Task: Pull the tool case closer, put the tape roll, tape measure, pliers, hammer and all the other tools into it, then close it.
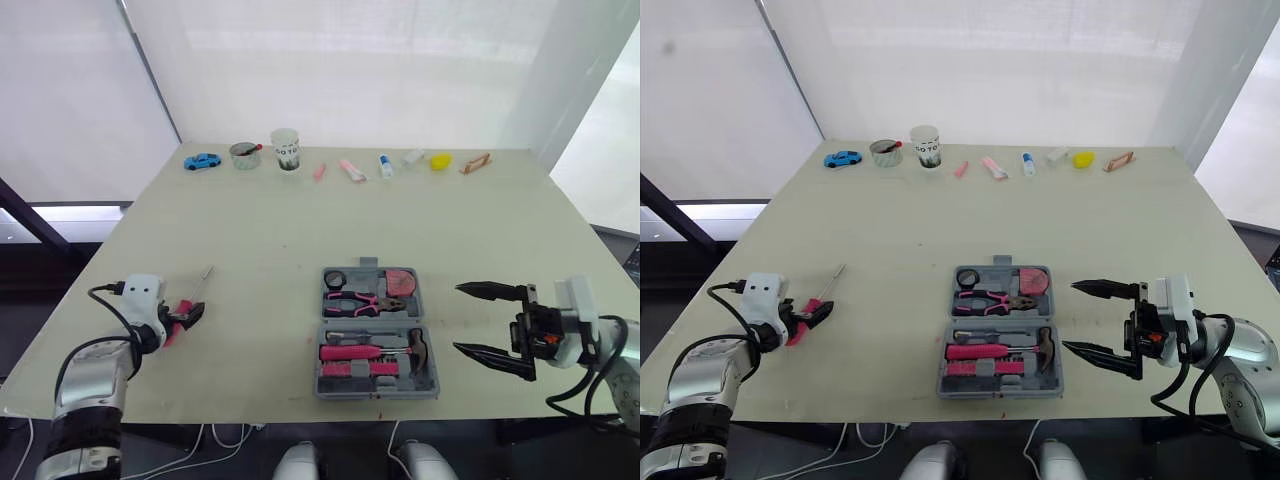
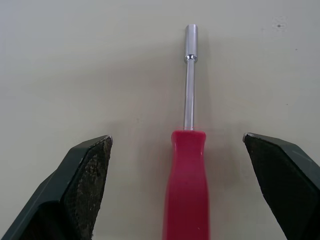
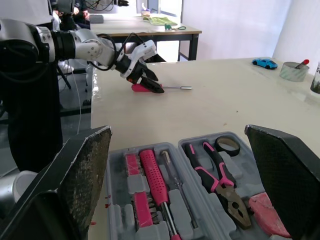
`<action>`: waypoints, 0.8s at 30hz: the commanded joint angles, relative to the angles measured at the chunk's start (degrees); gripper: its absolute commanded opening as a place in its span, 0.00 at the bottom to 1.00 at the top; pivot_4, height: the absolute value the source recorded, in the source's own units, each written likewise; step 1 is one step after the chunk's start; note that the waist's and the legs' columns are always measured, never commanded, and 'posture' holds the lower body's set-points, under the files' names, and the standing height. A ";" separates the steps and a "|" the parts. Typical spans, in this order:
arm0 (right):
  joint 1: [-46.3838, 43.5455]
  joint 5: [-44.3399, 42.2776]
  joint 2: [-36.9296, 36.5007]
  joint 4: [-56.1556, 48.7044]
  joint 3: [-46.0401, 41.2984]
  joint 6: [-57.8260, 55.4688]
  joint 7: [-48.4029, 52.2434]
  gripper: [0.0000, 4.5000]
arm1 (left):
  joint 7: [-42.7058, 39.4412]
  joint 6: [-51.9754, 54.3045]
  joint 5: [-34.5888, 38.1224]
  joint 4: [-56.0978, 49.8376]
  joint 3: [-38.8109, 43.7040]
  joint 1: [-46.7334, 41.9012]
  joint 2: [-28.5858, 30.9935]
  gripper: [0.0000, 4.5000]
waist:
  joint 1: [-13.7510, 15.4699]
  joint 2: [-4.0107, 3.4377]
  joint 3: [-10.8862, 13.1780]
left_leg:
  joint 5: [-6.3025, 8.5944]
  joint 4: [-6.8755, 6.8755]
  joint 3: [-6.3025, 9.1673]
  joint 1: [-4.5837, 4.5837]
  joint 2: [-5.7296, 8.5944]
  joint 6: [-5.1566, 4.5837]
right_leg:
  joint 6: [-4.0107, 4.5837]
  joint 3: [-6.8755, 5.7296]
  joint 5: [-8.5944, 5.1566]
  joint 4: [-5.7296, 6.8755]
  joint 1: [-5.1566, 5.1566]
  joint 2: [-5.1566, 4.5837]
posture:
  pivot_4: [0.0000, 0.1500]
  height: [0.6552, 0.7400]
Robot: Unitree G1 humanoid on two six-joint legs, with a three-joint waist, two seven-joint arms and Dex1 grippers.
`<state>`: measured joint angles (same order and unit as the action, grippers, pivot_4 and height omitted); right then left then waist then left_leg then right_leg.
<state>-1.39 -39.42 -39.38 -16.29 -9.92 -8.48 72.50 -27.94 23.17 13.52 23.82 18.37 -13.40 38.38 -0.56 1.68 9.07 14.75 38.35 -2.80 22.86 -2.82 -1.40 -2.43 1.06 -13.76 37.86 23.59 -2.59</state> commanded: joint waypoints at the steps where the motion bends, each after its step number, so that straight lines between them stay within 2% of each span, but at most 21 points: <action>1: -0.21 -0.40 -0.10 -0.59 -1.71 1.04 -0.04 1.00 | -0.72 -1.76 -0.50 1.03 -0.26 -0.59 0.24 0.99 | 0.00 0.00 0.00 | 0.00 0.00 0.00 0.00 0.00 0.00 | 0.00 0.00 0.00 0.00 0.00 0.00 | 1.00 1.00; 2: -0.18 -0.36 -0.11 -0.53 -1.77 1.13 -0.05 1.00 | -0.99 -2.01 -0.48 1.91 -0.44 -0.83 0.12 0.99 | 0.02 0.00 0.00 | 0.00 0.00 0.01 0.00 0.00 0.00 | 0.00 0.00 0.00 0.01 0.00 0.00 | 1.00 1.00; 3: -0.16 -0.34 -0.11 -0.50 -1.80 1.20 -0.05 1.00 | -1.17 -2.19 -0.46 2.58 -0.51 -1.02 0.01 0.88 | 0.04 0.00 0.00 | 0.00 0.00 0.01 0.00 0.00 0.00 | 0.00 -0.01 0.00 0.01 0.00 -0.01 | 1.00 1.00; 4: -0.23 -0.31 -0.06 -0.40 -1.79 1.28 -0.09 1.00 | -1.51 -2.50 -0.45 3.47 -0.63 -1.29 -0.11 0.82 | 0.05 0.00 0.00 | 0.00 0.00 0.01 -0.01 0.00 0.00 | 0.00 -0.01 0.00 0.02 0.00 -0.01 | 1.00 1.00; 8: -0.77 -0.26 0.26 -0.07 -1.76 1.68 -0.50 1.00 | -2.50 -3.87 -0.61 6.25 -0.91 -2.08 -0.45 0.34 | 0.04 -0.01 0.00 | 0.00 0.01 0.01 -0.02 0.02 0.00 | 0.00 -0.01 0.00 0.03 -0.01 -0.01 | 1.00 1.00; 10: -0.84 -0.26 0.27 -0.02 -1.71 1.72 -0.60 1.00 | -2.99 -4.33 -0.33 7.31 -0.71 -2.49 -0.66 0.14 | 0.01 -0.02 -0.01 | 0.00 0.01 0.00 -0.03 0.03 0.00 | 0.00 0.00 0.00 0.03 -0.01 -0.01 | 1.00 1.00; 19: -0.75 -0.46 -0.06 -0.10 -1.89 1.44 -0.58 1.00 | -4.69 -6.81 0.58 8.44 0.07 -2.48 -0.83 0.13 | 0.04 -0.12 -0.07 | 0.00 0.01 0.00 -0.05 0.05 0.00 | -0.01 0.00 0.00 0.05 -0.02 -0.04 | 1.00 1.00; 21: -0.67 -0.45 -0.18 -0.15 -1.93 1.41 -0.48 1.00 | -9.03 -5.27 3.83 3.10 1.28 -1.00 0.17 0.13 | 0.01 -0.11 -0.06 | 0.00 0.01 0.01 -0.05 0.05 0.00 | -0.01 -0.01 0.00 0.05 -0.02 -0.04 | 1.00 1.00; 24: -0.33 -0.60 -0.42 -0.41 -2.38 1.28 -0.56 1.00 | -10.98 -2.58 5.47 -4.75 2.25 2.12 2.35 0.13 | -0.11 0.00 0.00 | 0.00 0.00 0.00 0.01 -0.01 0.00 | -0.01 0.00 0.00 0.02 0.00 -0.08 | 1.00 1.00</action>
<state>-1.55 -39.41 -39.16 -15.22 -10.16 -7.90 71.99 -37.70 20.11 17.56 24.34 18.54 -11.61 38.46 -0.67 1.68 9.07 14.74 38.35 -2.78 22.88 -2.91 -1.40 -2.43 1.05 -13.75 37.88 23.59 -2.68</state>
